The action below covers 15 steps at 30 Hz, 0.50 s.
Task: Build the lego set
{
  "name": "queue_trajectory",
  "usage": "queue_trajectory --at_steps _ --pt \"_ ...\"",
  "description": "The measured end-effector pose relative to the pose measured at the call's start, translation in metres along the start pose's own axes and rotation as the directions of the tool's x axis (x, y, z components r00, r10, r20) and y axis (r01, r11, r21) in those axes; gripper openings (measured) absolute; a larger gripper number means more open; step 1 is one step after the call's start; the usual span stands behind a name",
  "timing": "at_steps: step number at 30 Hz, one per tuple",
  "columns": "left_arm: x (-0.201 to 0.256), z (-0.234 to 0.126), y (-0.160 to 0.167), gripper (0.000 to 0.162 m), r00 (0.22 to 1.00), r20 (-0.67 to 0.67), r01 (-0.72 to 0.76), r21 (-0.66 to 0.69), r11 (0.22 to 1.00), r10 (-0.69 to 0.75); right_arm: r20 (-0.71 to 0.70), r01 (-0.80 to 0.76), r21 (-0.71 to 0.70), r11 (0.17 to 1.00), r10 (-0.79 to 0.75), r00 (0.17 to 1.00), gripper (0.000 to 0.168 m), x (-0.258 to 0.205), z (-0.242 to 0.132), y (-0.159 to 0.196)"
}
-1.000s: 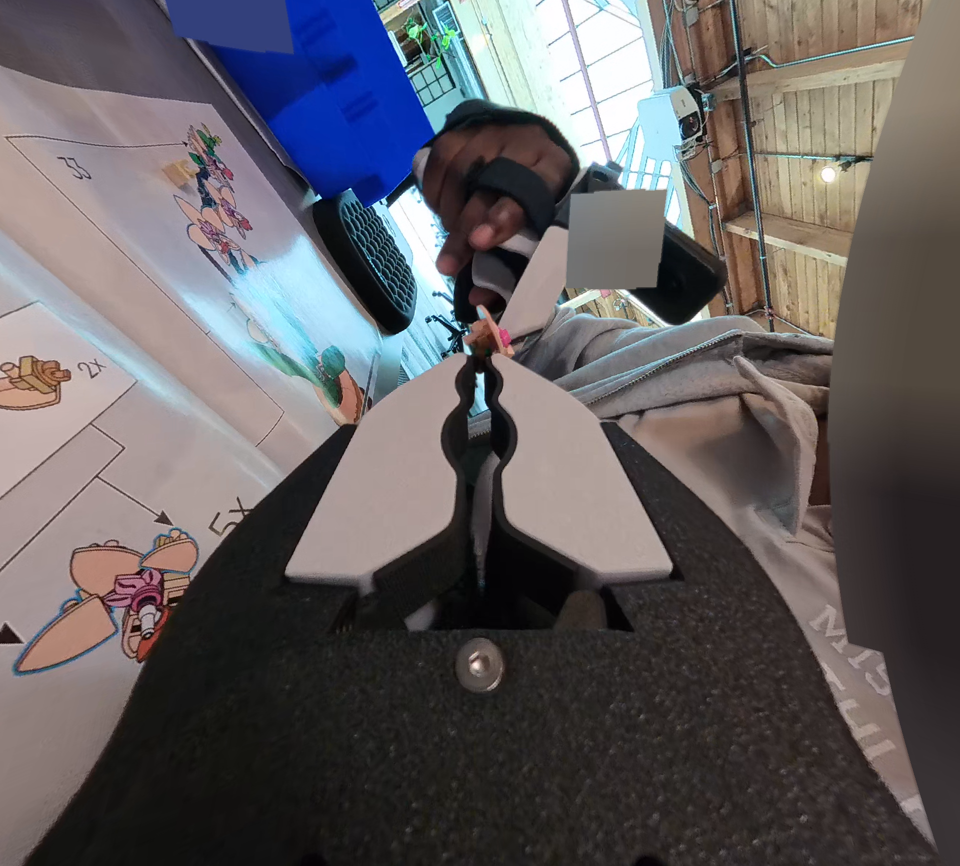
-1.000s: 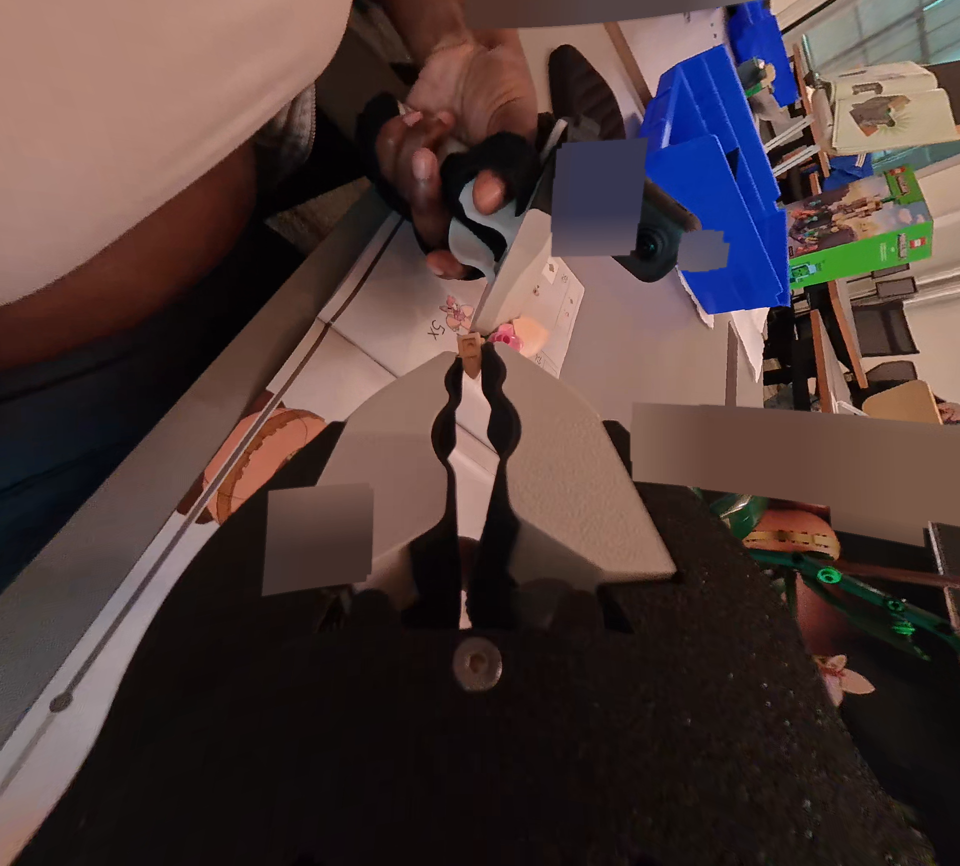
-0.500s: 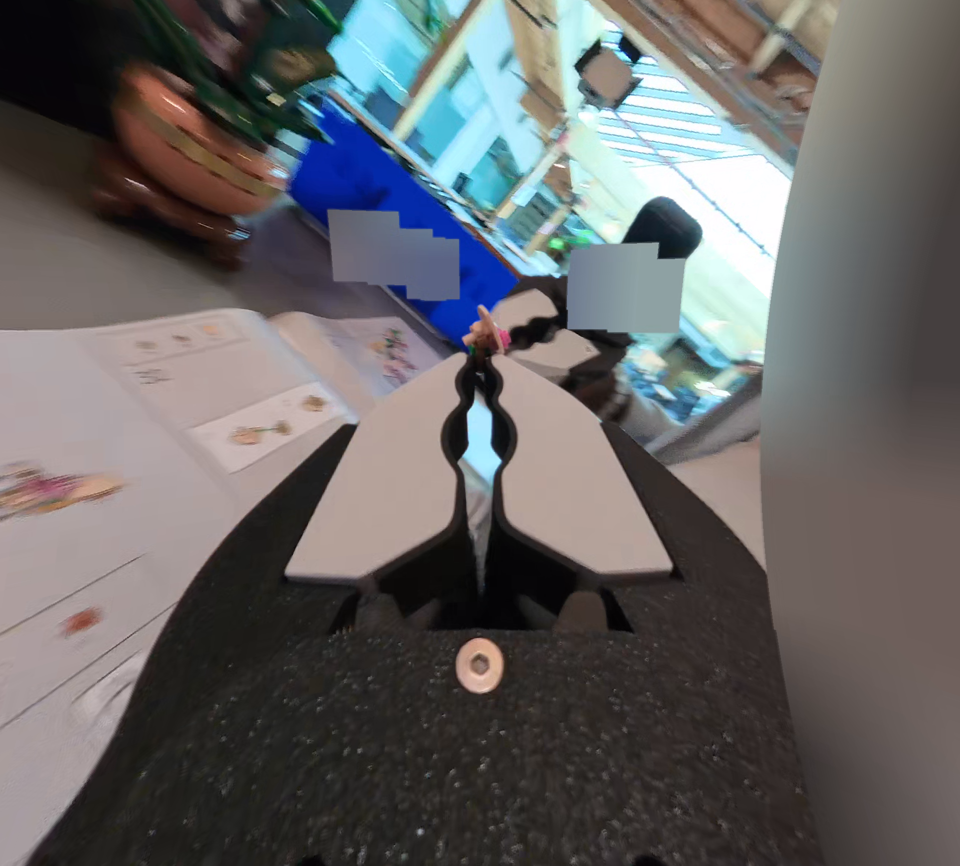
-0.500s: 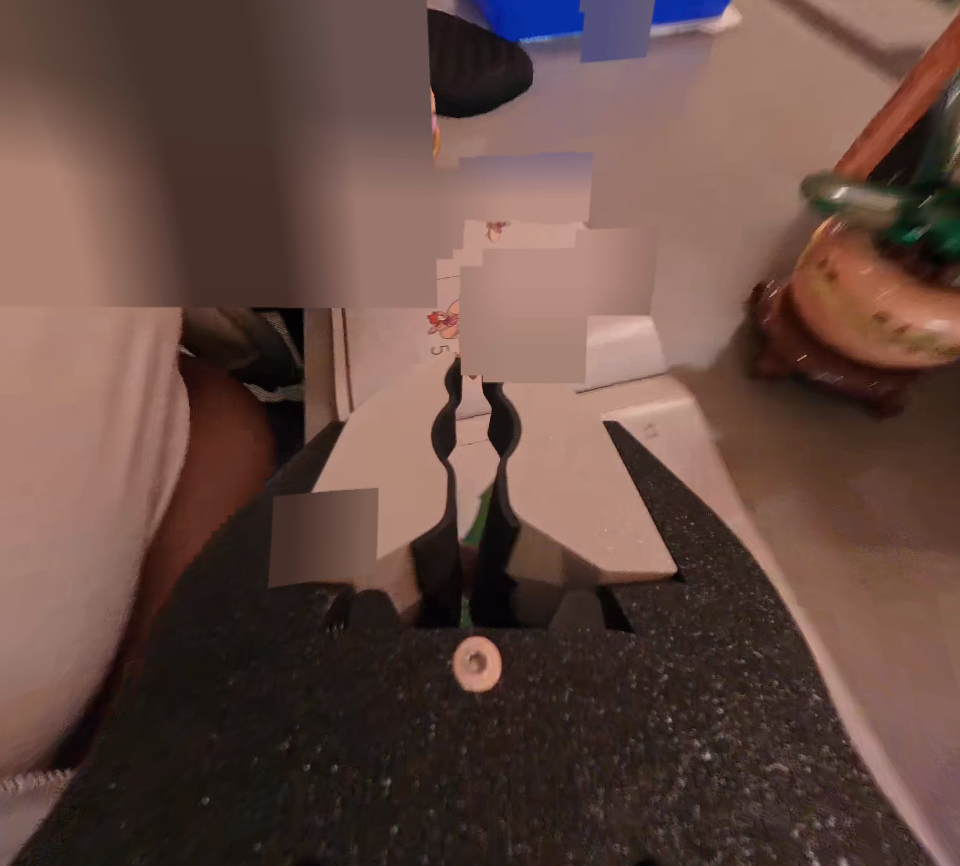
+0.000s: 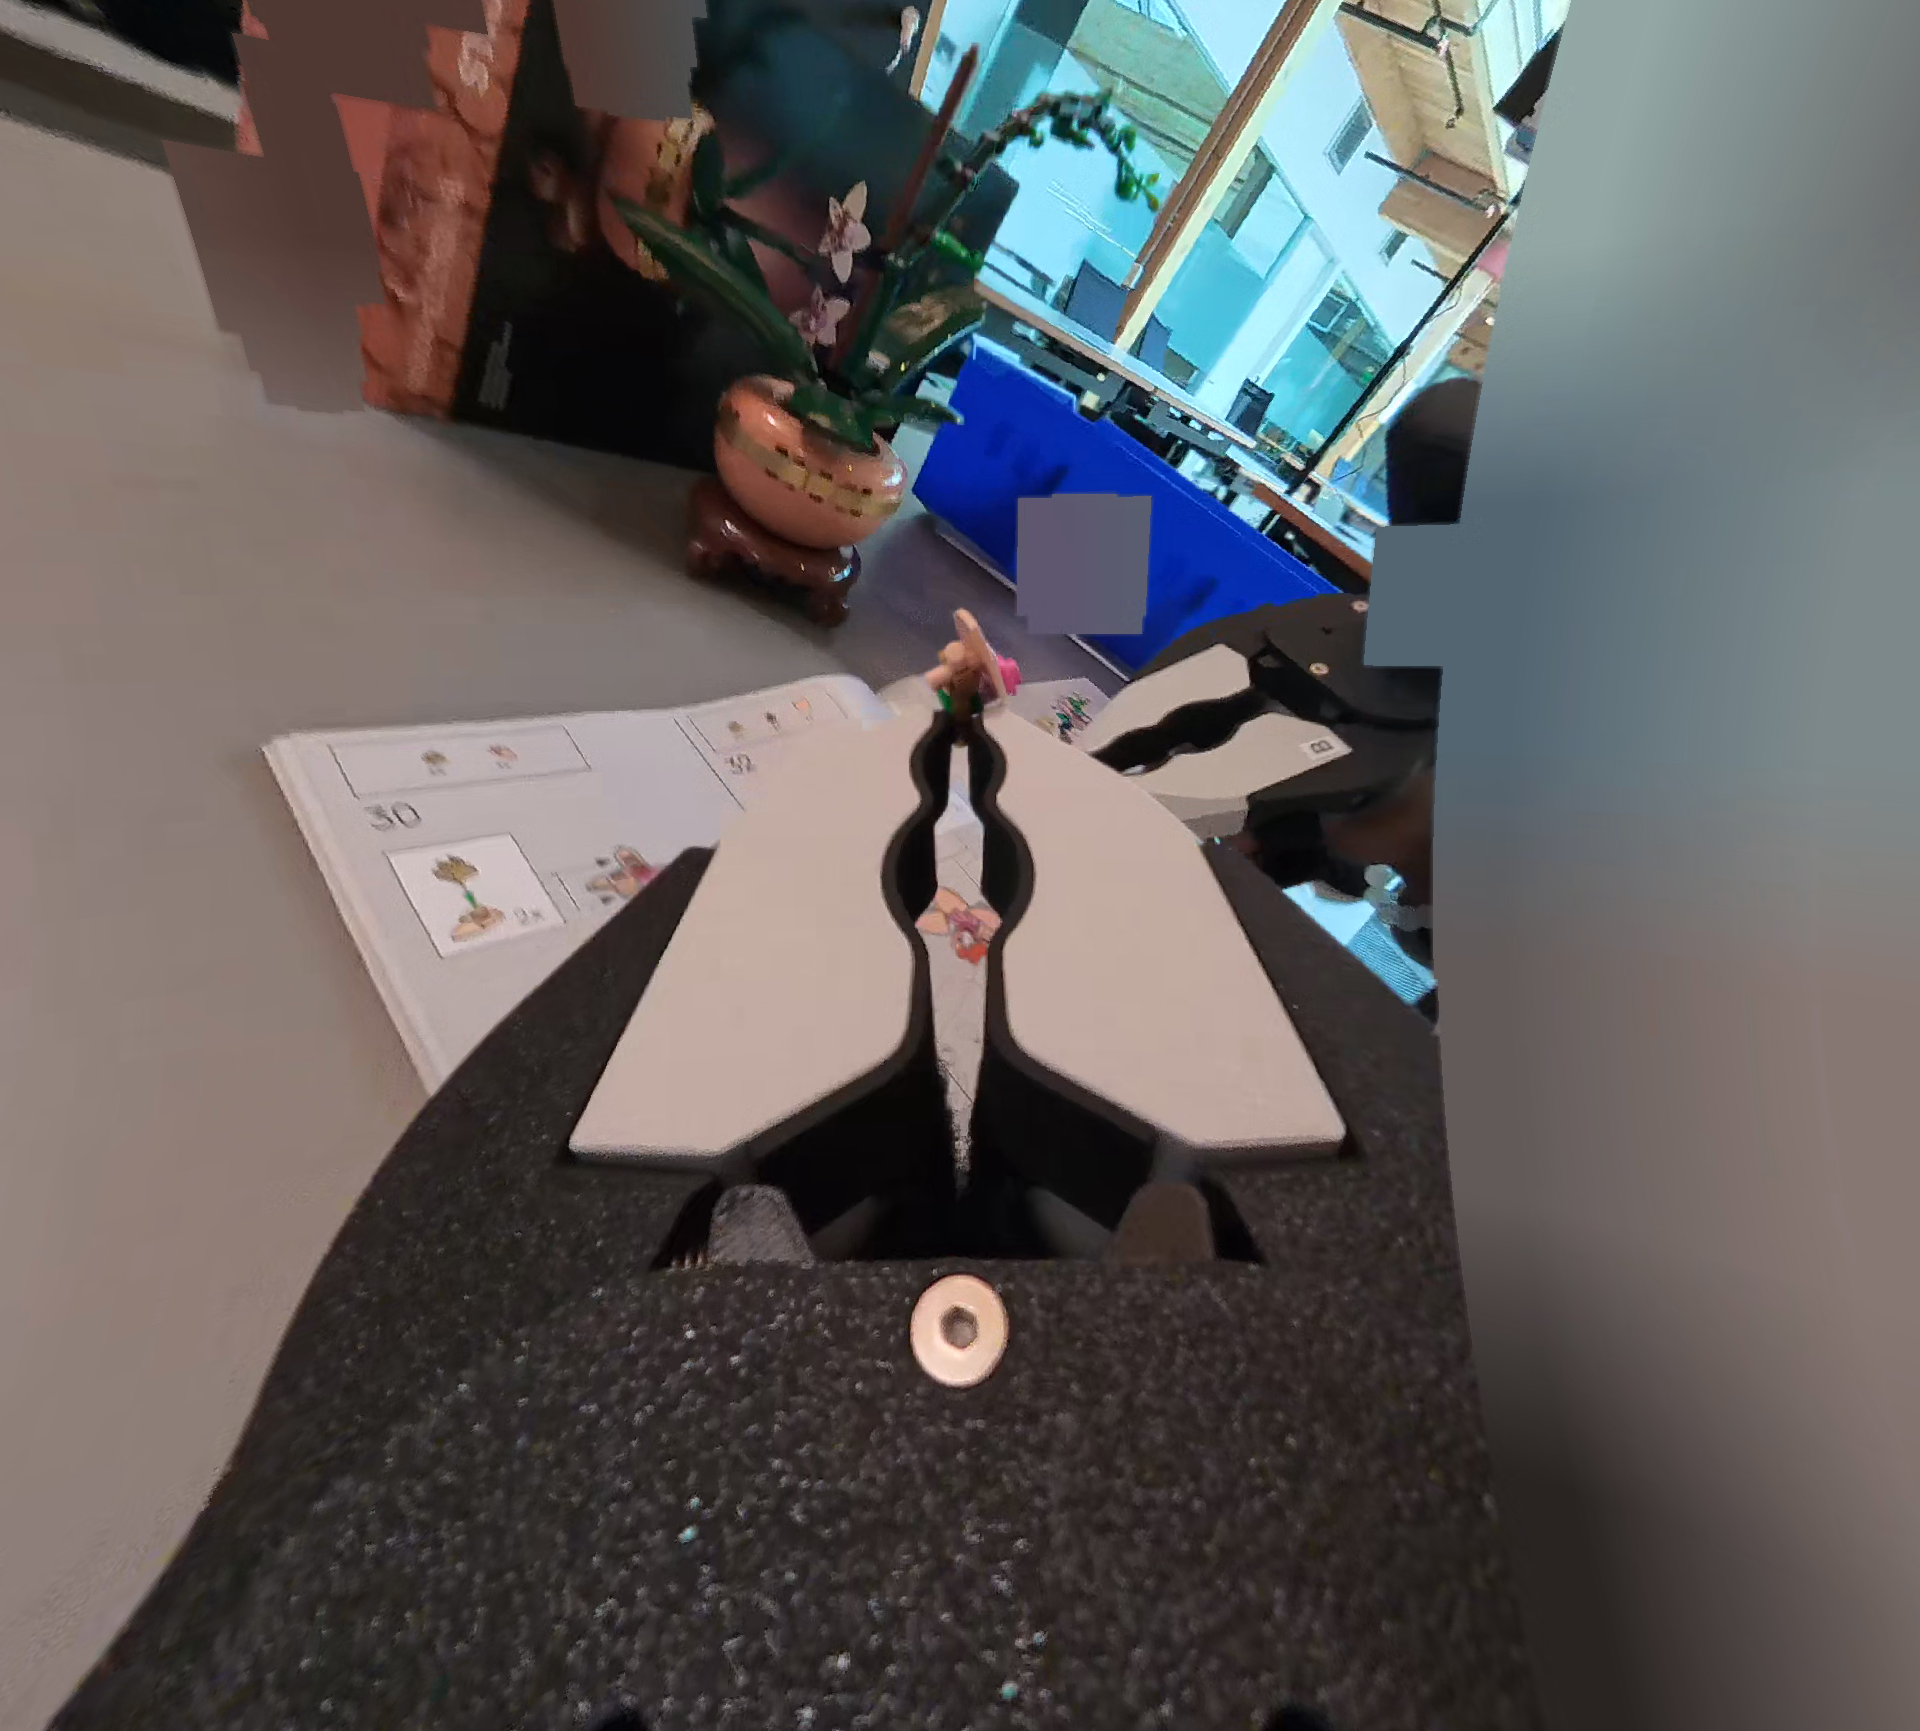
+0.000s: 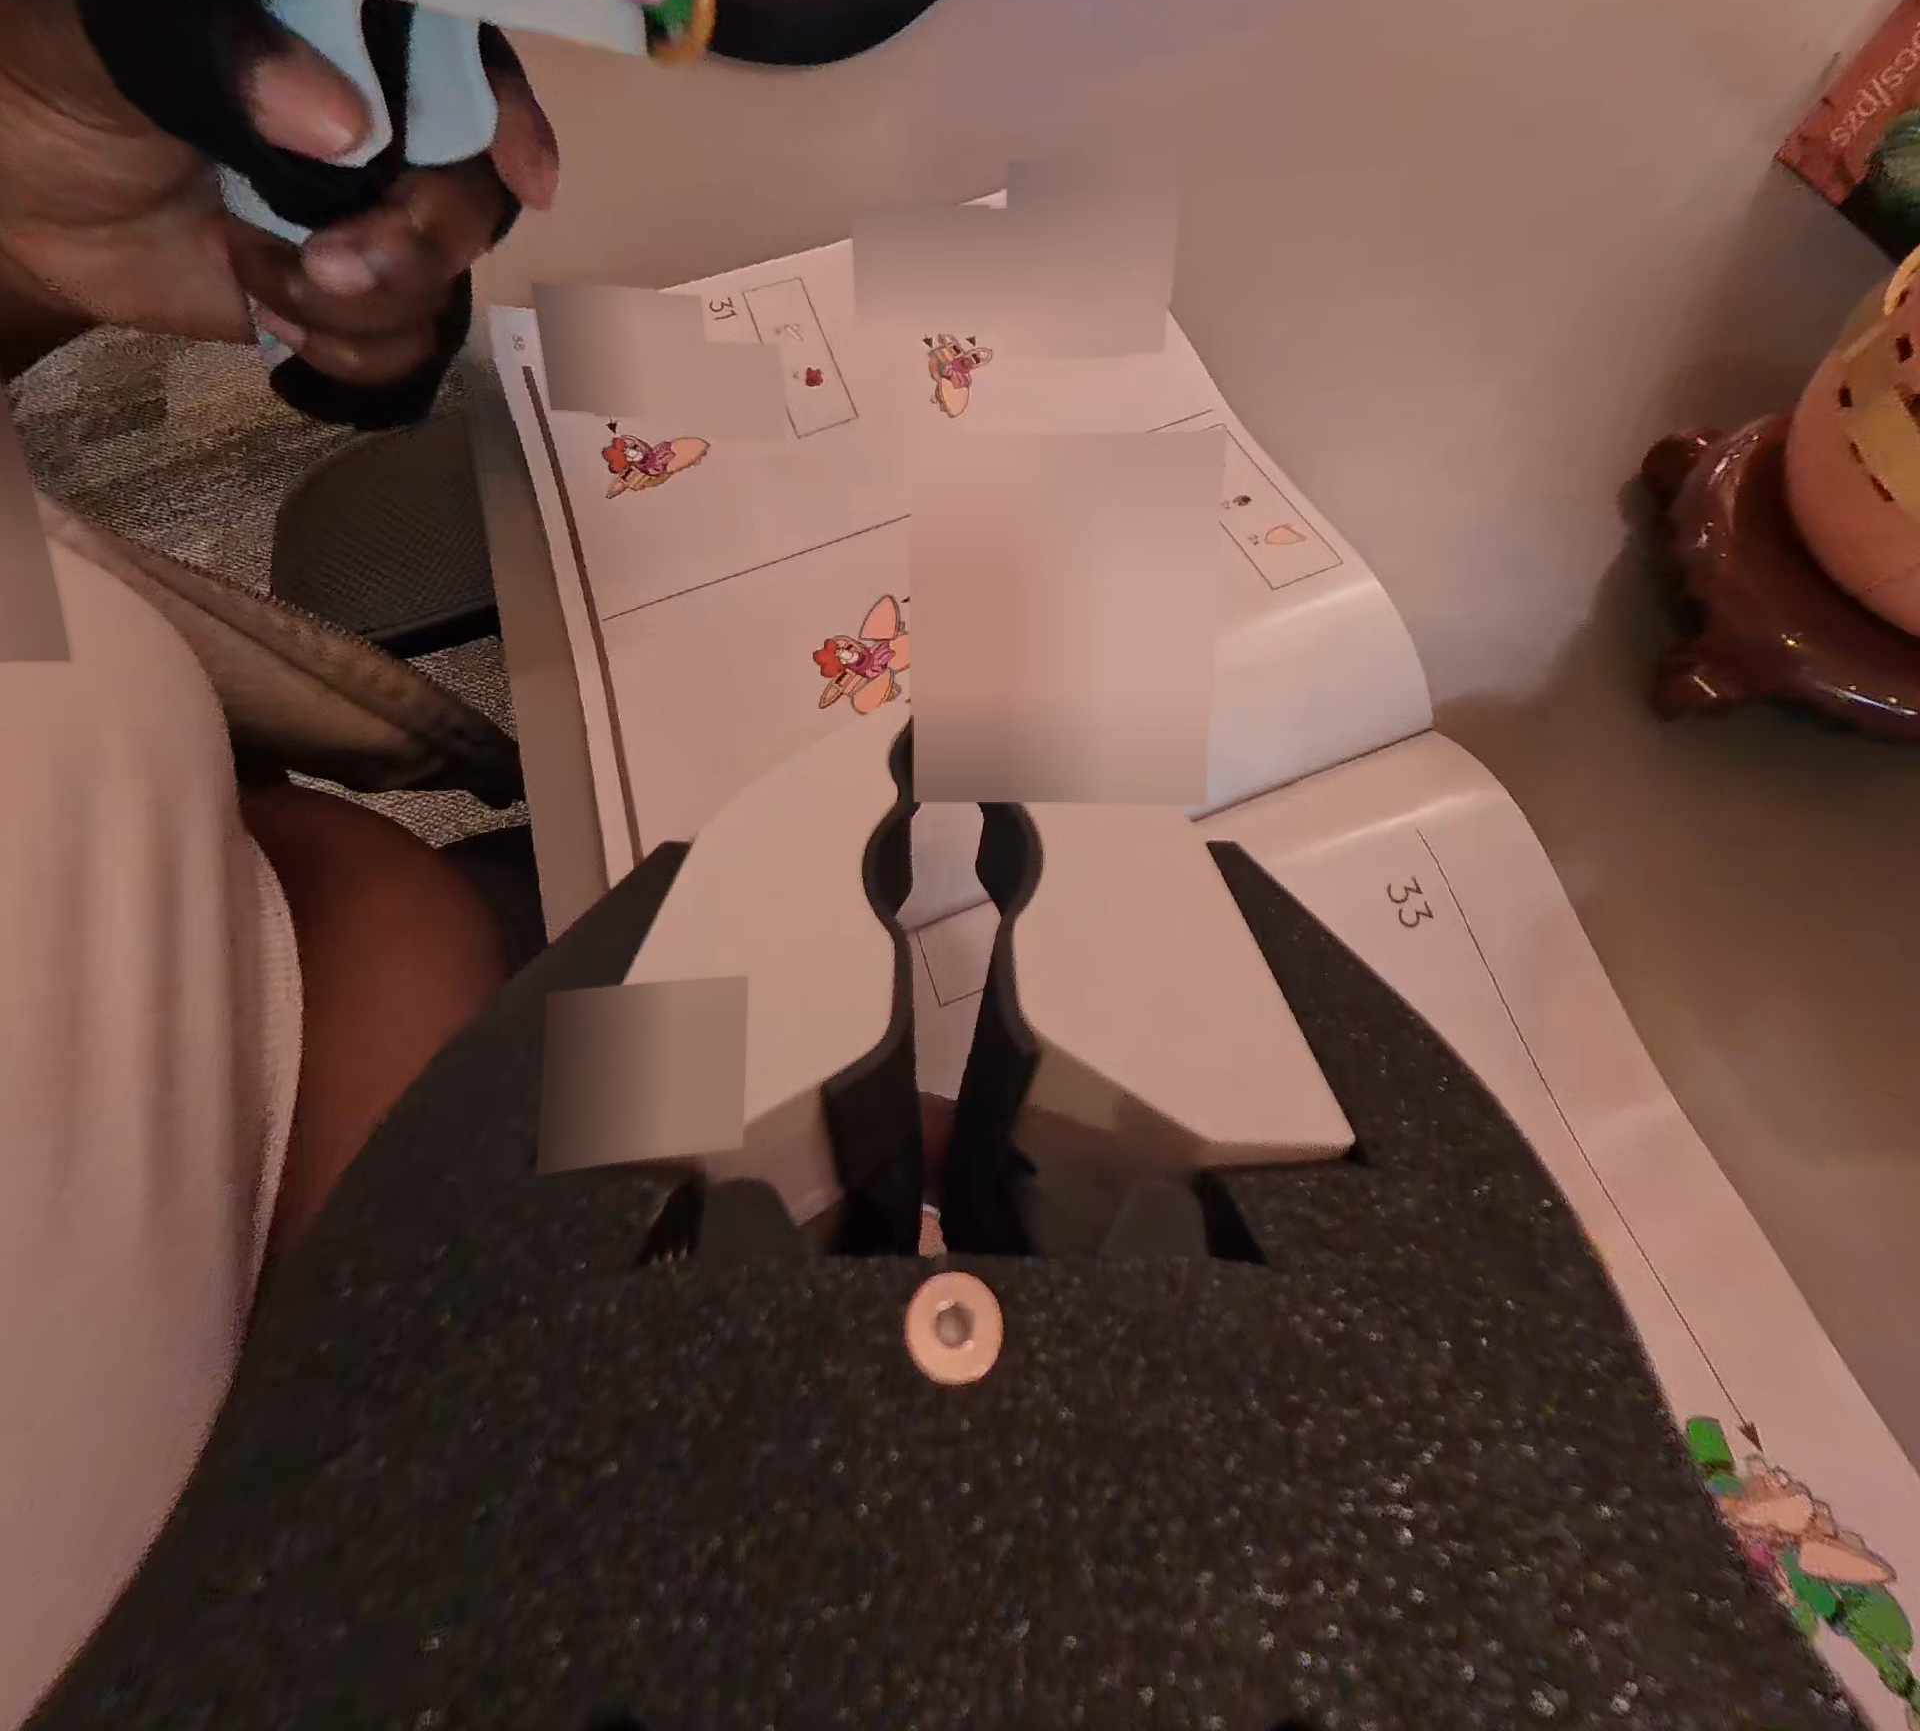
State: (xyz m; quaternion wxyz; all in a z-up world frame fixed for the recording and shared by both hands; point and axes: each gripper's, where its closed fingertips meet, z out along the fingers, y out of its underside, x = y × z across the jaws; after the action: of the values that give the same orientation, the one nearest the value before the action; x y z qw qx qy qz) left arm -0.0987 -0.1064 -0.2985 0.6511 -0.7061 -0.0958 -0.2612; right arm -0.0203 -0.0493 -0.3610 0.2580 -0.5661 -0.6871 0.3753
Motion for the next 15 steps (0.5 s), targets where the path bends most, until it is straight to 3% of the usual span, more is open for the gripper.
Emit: queue_trajectory --at_steps 6,15 --pt "-0.005 0.005 0.026 0.002 0.992 -0.02 0.124 -0.076 0.989 -0.126 -0.025 0.046 -0.006 0.999 -0.046 0.999 0.007 0.002 0.01 -0.001" --pt "-0.012 0.004 0.035 0.002 0.992 0.001 0.126 -0.079 0.989 -0.126 0.021 0.016 0.089 0.996 -0.018 1.0 0.008 -0.003 0.02 -0.009"
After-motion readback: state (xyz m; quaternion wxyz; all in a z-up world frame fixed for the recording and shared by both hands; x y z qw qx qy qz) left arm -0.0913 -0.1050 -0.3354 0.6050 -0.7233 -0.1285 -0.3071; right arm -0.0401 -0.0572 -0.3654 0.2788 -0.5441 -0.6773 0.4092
